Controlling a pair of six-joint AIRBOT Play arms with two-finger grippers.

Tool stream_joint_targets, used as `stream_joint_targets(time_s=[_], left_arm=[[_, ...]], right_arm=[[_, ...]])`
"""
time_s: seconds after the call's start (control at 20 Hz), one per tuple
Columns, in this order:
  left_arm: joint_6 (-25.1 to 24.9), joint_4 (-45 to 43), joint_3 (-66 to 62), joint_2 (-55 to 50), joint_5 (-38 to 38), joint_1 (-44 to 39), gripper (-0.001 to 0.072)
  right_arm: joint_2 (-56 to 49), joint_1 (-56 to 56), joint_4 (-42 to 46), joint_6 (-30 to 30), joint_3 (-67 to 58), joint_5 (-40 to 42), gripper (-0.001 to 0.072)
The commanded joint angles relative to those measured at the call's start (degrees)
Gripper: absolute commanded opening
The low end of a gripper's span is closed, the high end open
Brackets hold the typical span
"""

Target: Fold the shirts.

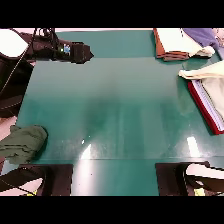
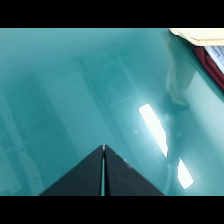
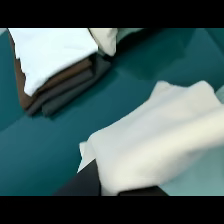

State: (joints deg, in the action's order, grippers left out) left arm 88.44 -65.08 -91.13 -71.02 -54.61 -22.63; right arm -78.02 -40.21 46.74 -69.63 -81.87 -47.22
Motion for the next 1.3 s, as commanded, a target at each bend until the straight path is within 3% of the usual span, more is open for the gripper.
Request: stream_joint_targets(time_s=[0.0, 0.4, 0.75, 0.95, 1.15, 1.2, 1.25], left_arm=[[0.1, 0.0, 0.0, 0.0, -0.1, 0.0, 0.0026], [0.0, 0.0, 0.0, 0.0, -2.4, 0.0, 0.0025], [-0.4, 0.0, 0.0, 0.0, -3.5, 0.0, 0.0026], [-0.4, 0.0, 0.0, 0.0, -3.6, 0.0, 0.0026], [-0.5, 0.0, 0.0, 0.0, -3.5, 0.0, 0.0026], [-0.5, 0.0, 0.0, 0.0, -3.5, 0.0, 0.0026], [-0.5, 0.0, 0.0, 0.0, -3.5, 0.0, 0.0026]], right_arm=[[-0.5, 0.7, -0.1, 1.8, -6.6, 3.8, 0.0017], [-5.0, -0.9, 0.5, 1.8, -23.4, -3.1, 0.0017], [-3.9, -4.4, 21.9, 1.8, -23.4, -18.3, 0.0017], [-2.7, -8.0, 22.5, 1.8, -21.7, -24.0, 0.0017], [3.4, -12.4, 22.5, 1.8, -9.1, -25.0, 0.0024], [5.2, -13.8, 22.5, 1.8, -5.6, -25.0, 0.0143], [6.8, -15.3, 22.5, 1.8, -2.8, -24.9, 0.0334]])
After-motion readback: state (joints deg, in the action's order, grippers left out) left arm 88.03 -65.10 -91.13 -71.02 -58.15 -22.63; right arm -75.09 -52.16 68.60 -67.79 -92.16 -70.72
